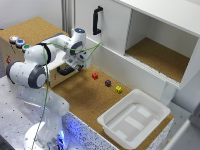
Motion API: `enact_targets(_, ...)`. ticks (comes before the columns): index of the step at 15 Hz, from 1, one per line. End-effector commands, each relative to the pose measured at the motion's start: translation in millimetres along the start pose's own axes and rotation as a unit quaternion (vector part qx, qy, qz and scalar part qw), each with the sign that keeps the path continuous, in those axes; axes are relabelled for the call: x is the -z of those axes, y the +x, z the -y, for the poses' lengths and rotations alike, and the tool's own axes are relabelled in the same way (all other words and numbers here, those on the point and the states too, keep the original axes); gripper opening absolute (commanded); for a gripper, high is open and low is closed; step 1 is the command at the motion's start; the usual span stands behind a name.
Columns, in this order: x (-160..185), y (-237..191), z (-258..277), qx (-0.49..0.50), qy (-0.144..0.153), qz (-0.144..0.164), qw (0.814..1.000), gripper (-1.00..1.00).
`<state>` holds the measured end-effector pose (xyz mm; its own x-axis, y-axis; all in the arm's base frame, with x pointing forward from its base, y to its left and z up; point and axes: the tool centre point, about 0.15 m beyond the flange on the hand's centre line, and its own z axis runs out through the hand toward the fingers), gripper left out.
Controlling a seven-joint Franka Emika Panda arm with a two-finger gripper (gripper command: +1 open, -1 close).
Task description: Grasp the handle of the drawer and close it
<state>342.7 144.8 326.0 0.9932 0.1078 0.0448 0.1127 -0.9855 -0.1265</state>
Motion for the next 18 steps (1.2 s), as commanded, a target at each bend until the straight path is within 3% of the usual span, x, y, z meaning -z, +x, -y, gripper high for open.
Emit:
enact_targets(1, -13.5, 23.8, 63.1, 0.044, 0.006, 0.007, 0.999, -1.00)
enact_targets(10, -0.3, 40.1, 161.6, 0.138, 0.027, -0.001, 0.990, -1.00)
enact_targets(13, 10.7, 38.1, 158.8, 0.117, 0.028, -0.010, 0.993, -1.00)
enact_targets(14, 16.1, 36.8, 151.6, 0.106, 0.018, -0.011, 0.994, 1.00)
enact_targets(18, 47.9, 32.2, 123.5, 0.067, -0.020, -0.018, 0.997, 1.00)
